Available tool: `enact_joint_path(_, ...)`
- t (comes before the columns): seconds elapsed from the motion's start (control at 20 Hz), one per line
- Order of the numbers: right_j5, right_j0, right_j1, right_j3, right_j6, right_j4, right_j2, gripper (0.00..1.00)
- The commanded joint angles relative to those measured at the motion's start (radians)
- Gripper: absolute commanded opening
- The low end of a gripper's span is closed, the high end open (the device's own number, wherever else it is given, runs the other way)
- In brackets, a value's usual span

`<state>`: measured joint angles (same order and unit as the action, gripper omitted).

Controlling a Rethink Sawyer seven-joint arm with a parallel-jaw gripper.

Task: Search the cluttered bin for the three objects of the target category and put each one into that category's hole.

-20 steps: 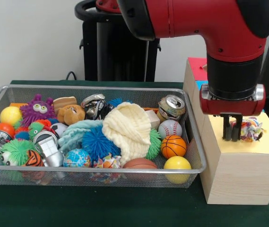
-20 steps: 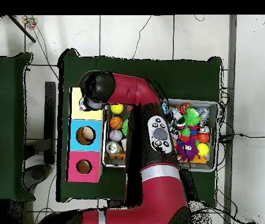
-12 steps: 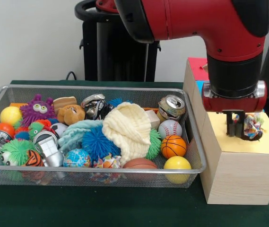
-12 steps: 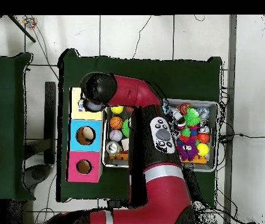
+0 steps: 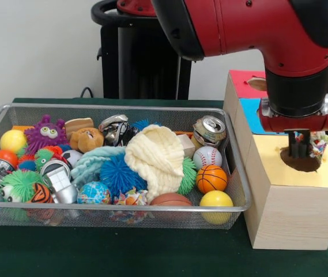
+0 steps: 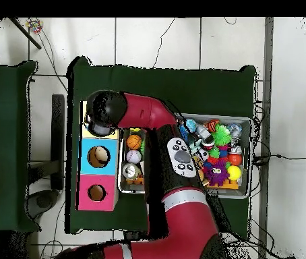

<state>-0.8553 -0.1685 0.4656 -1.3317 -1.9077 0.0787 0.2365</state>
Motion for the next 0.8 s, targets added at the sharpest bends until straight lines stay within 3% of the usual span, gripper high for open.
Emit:
enact_joint_path(0.05, -0.010, 0.017, 0.003, -0.077, 0.024, -0.077, 0.029, 0.00)
enact_joint_path(0.4, 0.078, 0.068, -0.002, 0.045, 0.009, -0.249, -0.116, 0.00)
enact_joint_path(0.55, 0.101, 0.064, 0.006, 0.068, -0.004, -0.266, -0.116, 0.00)
enact_joint_path(0.8, 0.046, 0.070, 0.057, 0.093, -0.032, -0.281, -0.139, 0.00)
